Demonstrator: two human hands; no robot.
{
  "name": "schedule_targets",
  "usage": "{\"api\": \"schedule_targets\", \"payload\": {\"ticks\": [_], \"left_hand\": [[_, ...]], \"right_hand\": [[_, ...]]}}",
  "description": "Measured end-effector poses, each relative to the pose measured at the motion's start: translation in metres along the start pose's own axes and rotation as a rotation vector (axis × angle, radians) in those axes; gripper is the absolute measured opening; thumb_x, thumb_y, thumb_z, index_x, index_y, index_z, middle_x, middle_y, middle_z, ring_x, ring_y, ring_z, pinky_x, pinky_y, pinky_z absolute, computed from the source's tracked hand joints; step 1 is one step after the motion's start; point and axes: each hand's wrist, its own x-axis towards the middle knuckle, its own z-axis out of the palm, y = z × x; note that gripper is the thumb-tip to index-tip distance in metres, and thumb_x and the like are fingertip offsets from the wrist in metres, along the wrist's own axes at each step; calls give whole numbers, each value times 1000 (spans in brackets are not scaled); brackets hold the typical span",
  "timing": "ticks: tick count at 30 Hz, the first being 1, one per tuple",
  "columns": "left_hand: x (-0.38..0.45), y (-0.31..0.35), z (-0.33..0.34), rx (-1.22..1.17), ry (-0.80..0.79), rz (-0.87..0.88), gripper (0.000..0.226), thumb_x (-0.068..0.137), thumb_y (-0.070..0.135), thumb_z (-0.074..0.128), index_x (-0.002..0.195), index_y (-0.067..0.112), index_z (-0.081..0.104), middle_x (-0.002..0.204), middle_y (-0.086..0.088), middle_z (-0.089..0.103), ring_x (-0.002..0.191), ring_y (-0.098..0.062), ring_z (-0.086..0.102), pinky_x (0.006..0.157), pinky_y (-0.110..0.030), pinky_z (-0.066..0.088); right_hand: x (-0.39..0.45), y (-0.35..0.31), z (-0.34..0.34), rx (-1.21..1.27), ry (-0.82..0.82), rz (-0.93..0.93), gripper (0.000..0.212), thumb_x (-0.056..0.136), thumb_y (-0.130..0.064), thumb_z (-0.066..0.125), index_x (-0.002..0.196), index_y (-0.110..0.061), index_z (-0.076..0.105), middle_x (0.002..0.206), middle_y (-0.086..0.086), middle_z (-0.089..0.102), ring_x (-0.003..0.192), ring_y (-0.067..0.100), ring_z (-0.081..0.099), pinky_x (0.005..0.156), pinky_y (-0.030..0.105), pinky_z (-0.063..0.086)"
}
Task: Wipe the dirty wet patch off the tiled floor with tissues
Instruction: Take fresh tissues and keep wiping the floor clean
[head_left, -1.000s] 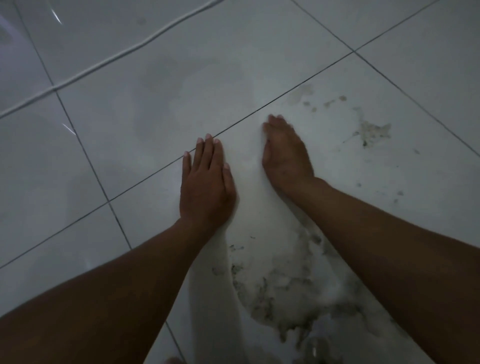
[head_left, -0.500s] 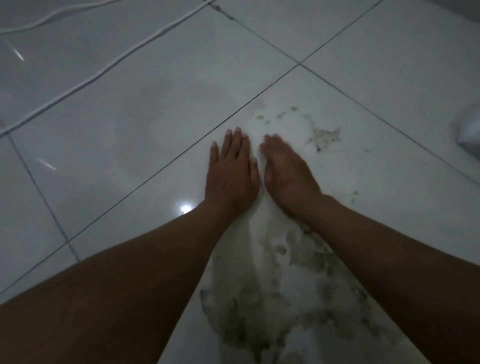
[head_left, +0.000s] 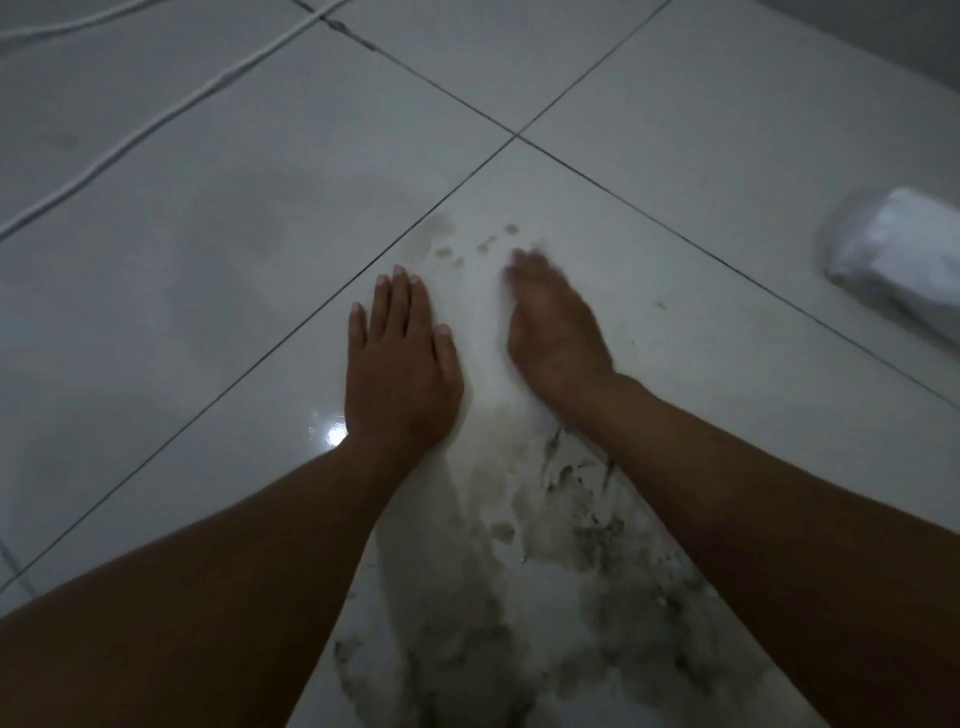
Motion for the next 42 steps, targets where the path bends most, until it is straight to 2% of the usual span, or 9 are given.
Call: {"api": "schedule_targets", "payload": {"ticks": [5,8,12,19,22,27,33,38,42], "left_hand": [[0,1,1,-12,2,-5,63,100,36,20,155,5,17,163,-13,11,152,-23,5,123,-45,6],[1,0,1,-17,5,-10,63,100,36,20,155,5,16,164,-12,10,152,-22,4,123,-45,5],[0,1,2,-16,-6,-14,62,101,36,19,156,7,14,164,-10,8,152,-20,2,124,-45,5],[0,2,2,-10,1,-16,62,101,35,20,155,6,16,164,-11,10,152,-20,4,123,-44,7],[1,2,2,-27,4,-18,63,100,35,20,155,6,16,164,-10,10,152,-20,4,124,-44,5],[0,1,2,-47,6,-30,61,101,34,22,156,8,15,164,-8,9,152,-18,2,124,-43,5],[1,-1,3,-45,18,-3,61,100,34,20,156,9,16,164,-9,12,152,-19,4,123,-45,7],[2,0,0,-120,0,-15,65,97,36,24,155,7,20,163,-10,14,152,-19,6,124,-41,5],[5,-22,-12,-133,14,36,68,95,39,33,153,5,27,161,-11,22,151,-20,14,122,-34,10]], "right_hand": [[-25,11,-19,-31,-135,-247,43,88,-4,44,127,2,61,140,16,53,134,27,46,116,32,27],[-4,27,-19,-48,63,-4,40,92,2,44,129,3,58,143,18,49,136,30,43,116,32,25],[43,13,-12,7,28,244,47,97,-1,33,143,-4,42,158,10,27,148,22,19,118,25,8],[15,-4,-6,106,-259,-305,45,85,-8,44,125,-1,63,139,13,55,135,23,46,117,34,29],[28,13,-13,103,-184,-283,43,85,-13,43,120,-4,67,136,11,58,132,22,49,114,33,34],[68,-6,11,47,-18,96,43,96,-6,40,137,-8,52,152,6,41,145,21,29,117,26,16],[37,-31,7,99,-325,-317,42,94,-10,42,134,-8,56,146,5,49,140,16,38,118,34,27],[28,2,1,-9,-13,-125,38,97,-18,46,132,-11,58,144,9,51,137,23,42,112,36,35],[18,-18,17,21,33,-47,37,96,-11,48,131,-12,60,144,7,51,136,22,44,112,30,31]]}}
